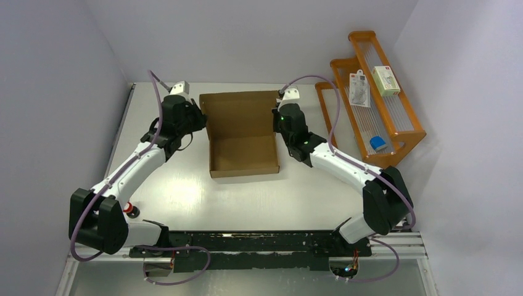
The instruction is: Fold the paper box
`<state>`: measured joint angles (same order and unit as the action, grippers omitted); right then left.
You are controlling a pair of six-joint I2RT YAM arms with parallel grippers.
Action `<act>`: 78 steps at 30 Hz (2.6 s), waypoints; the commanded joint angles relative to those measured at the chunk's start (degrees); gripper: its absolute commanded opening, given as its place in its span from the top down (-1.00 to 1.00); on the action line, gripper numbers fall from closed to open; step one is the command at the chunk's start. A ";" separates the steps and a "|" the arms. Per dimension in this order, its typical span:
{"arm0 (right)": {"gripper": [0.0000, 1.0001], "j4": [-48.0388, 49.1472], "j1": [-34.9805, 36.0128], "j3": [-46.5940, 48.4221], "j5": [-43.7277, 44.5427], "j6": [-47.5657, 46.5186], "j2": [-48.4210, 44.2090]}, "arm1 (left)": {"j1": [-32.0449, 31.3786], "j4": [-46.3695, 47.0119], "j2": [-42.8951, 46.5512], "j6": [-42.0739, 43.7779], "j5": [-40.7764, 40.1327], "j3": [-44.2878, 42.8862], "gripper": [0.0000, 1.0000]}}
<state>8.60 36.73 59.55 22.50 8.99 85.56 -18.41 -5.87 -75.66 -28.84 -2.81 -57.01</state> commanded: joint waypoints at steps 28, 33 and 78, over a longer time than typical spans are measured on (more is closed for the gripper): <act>0.77 2.73 8.27 -9.67 12.97 13.24 -1.64 | -4.52 4.35 8.61 -6.17 -2.22 14.87 0.64; 0.59 4.37 8.92 -14.12 11.87 14.52 -4.44 | -4.52 4.99 11.40 -6.97 -1.62 18.58 0.56; -0.48 -22.97 6.10 8.78 -1.49 -4.48 -15.49 | -4.52 -21.10 30.89 -1.51 -2.13 -0.73 -0.54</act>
<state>-15.49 44.97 64.79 22.50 8.19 64.90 -22.65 -30.57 -38.72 -33.63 -8.62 -54.92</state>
